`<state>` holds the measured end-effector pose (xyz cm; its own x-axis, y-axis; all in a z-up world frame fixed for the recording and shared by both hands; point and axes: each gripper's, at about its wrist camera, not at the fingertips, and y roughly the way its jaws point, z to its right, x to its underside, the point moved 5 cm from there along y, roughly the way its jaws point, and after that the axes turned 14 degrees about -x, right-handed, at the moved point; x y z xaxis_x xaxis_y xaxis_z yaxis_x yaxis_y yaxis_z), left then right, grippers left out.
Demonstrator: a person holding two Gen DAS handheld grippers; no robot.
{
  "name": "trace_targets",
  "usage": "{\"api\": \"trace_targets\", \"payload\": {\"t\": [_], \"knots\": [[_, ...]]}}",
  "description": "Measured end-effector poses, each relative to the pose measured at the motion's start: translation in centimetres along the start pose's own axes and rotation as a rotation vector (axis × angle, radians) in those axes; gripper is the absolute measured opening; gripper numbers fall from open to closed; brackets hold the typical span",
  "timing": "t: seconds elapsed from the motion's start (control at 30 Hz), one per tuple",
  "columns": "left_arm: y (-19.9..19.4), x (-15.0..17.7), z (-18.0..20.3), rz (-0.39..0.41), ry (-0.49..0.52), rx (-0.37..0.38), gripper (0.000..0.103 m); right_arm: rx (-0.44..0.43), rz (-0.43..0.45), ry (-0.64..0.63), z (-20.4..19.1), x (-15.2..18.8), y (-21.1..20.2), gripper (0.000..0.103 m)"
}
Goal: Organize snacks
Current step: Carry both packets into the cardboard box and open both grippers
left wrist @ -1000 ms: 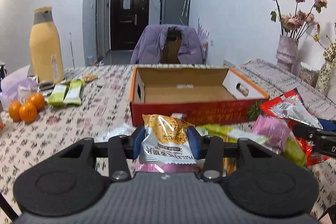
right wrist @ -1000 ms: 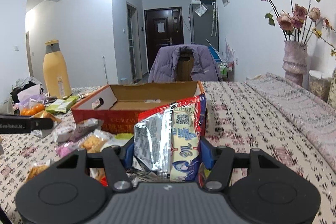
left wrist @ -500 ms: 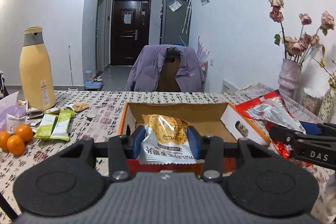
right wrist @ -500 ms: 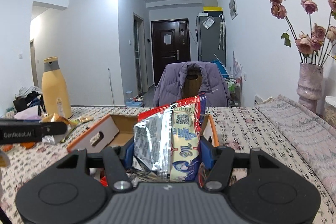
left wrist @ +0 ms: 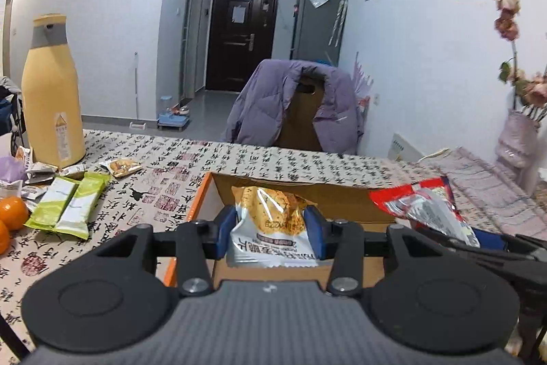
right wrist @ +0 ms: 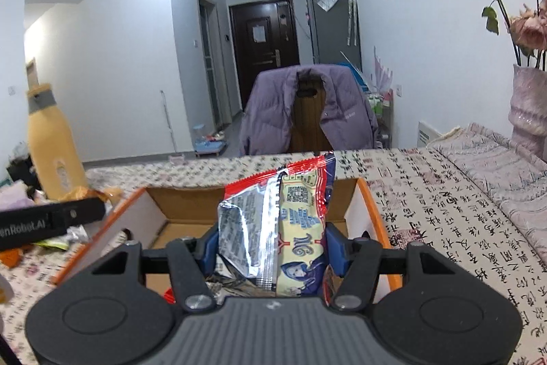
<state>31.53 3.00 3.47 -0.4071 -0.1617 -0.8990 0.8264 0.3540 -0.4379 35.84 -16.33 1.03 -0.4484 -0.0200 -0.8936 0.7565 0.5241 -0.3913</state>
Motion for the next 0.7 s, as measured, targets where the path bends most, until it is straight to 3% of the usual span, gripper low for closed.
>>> {"api": "trace_targets", "payload": {"t": [0.37,0.4,0.43,0.47,0.5,0.53,0.57,0.7], "knots": [[3.3,2.1,-0.7,-0.032,-0.017,-0.018,0.048,0.001,-0.016,0.027,1.9,1.7,2.0,0.06],[3.2,2.1,-0.8,-0.025,-0.022,-0.017,0.051,0.0,-0.017,0.028,1.9,1.7,2.0,0.062],[3.2,2.2,-1.0,-0.019,-0.029,-0.012,0.06,0.0,-0.016,0.032,2.0,1.7,2.0,0.063],[3.1,2.2,-1.1,-0.016,-0.036,-0.007,0.069,0.001,-0.012,0.036,2.0,1.7,1.9,0.074],[3.0,2.2,-1.2,-0.012,-0.045,-0.007,0.086,0.0,-0.007,0.039,2.1,1.7,1.8,0.088],[2.8,2.1,-1.4,0.0,-0.058,-0.012,0.096,0.0,-0.001,0.038,2.1,1.7,1.6,0.095],[2.6,2.0,-1.6,0.013,-0.066,-0.015,0.099,-0.001,0.011,0.04,2.2,1.6,1.5,0.103],[2.2,1.8,-2.1,0.025,-0.093,-0.013,0.103,-0.002,0.036,0.041,2.2,1.5,0.9,0.103]]}}
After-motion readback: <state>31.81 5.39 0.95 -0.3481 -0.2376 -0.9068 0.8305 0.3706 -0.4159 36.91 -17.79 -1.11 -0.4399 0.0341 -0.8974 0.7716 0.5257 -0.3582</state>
